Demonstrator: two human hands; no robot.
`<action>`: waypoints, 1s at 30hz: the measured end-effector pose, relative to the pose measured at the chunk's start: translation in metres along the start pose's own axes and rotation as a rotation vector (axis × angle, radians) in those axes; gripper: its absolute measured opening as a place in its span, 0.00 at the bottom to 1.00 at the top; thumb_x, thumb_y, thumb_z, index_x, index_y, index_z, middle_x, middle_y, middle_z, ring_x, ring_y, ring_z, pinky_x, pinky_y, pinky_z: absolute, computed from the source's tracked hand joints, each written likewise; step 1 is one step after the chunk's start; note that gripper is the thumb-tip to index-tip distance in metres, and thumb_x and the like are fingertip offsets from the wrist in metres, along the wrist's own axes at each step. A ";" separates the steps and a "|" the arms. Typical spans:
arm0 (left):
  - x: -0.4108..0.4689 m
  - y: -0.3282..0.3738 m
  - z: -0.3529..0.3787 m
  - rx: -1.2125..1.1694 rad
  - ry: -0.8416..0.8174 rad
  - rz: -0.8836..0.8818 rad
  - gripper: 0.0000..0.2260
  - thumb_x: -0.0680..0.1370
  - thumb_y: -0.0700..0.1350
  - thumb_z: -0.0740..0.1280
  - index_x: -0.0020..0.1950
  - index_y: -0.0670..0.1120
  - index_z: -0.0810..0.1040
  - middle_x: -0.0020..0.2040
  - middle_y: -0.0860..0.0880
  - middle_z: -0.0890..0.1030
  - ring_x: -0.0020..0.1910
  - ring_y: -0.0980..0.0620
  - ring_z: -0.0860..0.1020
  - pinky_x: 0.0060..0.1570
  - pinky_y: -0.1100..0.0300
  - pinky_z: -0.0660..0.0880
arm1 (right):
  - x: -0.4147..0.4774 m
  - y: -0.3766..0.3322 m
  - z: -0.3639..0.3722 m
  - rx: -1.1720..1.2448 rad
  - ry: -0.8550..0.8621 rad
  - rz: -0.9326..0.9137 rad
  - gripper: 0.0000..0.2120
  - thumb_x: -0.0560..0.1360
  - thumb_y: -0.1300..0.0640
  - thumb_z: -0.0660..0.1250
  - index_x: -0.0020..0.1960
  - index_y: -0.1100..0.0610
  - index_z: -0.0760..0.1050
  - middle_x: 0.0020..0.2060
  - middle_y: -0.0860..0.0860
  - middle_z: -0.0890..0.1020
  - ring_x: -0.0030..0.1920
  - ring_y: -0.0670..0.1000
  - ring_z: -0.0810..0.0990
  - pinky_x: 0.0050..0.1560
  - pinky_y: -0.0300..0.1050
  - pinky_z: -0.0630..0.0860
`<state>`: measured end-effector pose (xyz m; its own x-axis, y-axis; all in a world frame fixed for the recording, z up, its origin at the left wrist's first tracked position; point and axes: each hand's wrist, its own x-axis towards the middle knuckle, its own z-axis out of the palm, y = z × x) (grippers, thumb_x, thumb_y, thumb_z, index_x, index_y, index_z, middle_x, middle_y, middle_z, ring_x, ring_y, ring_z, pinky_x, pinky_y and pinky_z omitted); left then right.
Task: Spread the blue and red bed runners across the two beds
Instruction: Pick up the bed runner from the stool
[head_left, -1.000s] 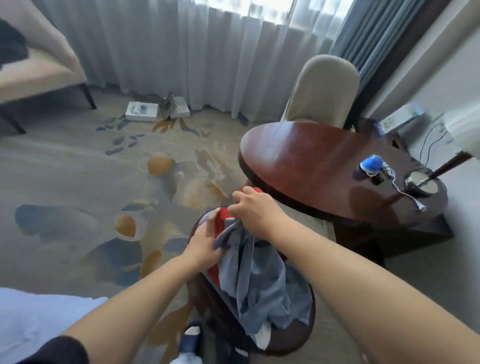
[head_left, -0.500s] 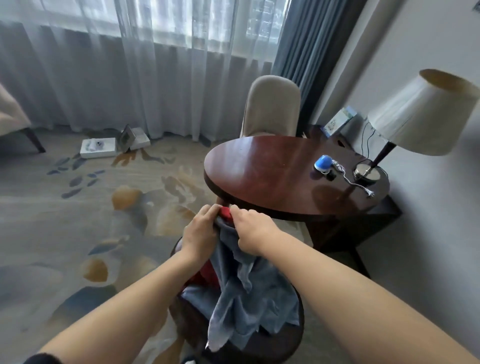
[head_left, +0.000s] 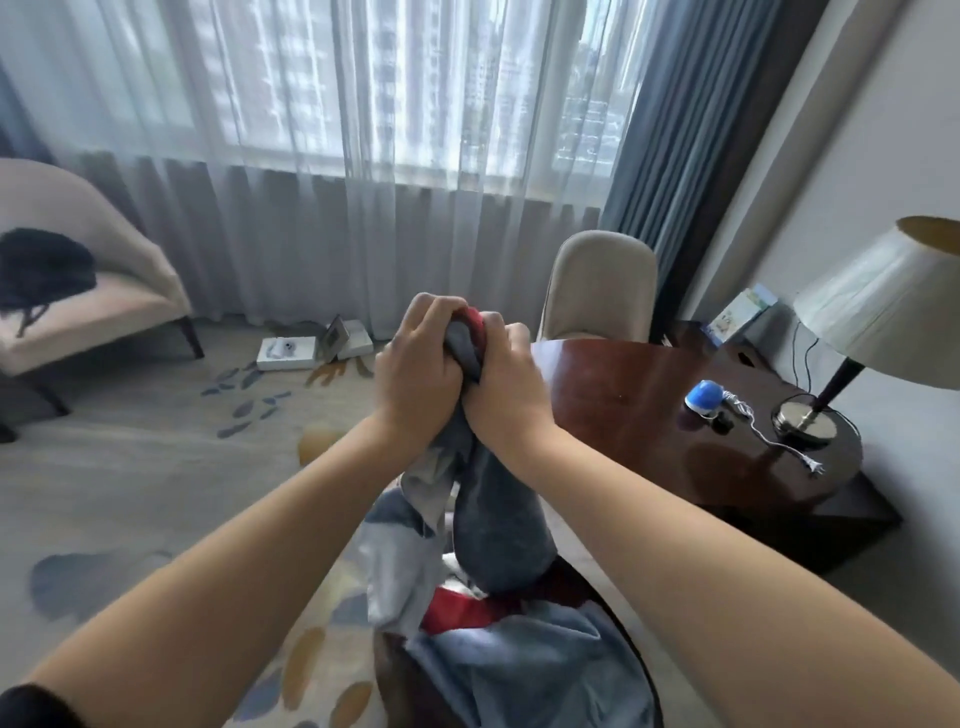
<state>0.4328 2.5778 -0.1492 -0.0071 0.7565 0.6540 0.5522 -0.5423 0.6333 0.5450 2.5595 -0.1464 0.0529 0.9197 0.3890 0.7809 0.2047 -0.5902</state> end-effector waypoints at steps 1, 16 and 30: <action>0.006 0.007 -0.010 0.018 0.047 0.030 0.15 0.74 0.33 0.64 0.56 0.49 0.80 0.53 0.52 0.79 0.46 0.49 0.80 0.43 0.53 0.77 | 0.004 -0.011 -0.003 0.044 0.032 -0.044 0.16 0.77 0.61 0.64 0.61 0.51 0.65 0.52 0.52 0.68 0.48 0.61 0.78 0.46 0.56 0.77; -0.077 0.037 -0.265 1.014 0.317 -0.042 0.15 0.76 0.44 0.61 0.62 0.52 0.76 0.52 0.48 0.79 0.35 0.44 0.81 0.25 0.58 0.69 | -0.068 -0.221 0.065 0.602 -0.231 -0.543 0.24 0.72 0.67 0.64 0.66 0.52 0.71 0.59 0.53 0.73 0.61 0.58 0.72 0.63 0.59 0.73; -0.320 0.162 -0.587 1.605 0.584 -0.201 0.15 0.78 0.45 0.62 0.62 0.45 0.82 0.51 0.43 0.79 0.33 0.43 0.80 0.33 0.60 0.62 | -0.317 -0.514 0.076 0.696 -0.256 -1.294 0.23 0.77 0.63 0.68 0.71 0.56 0.71 0.70 0.56 0.71 0.82 0.56 0.50 0.67 0.66 0.71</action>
<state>0.0353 2.0335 -0.0133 -0.2538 0.3415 0.9050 0.7194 0.6920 -0.0593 0.0798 2.1885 -0.0200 -0.5923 -0.0023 0.8057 -0.2499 0.9512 -0.1809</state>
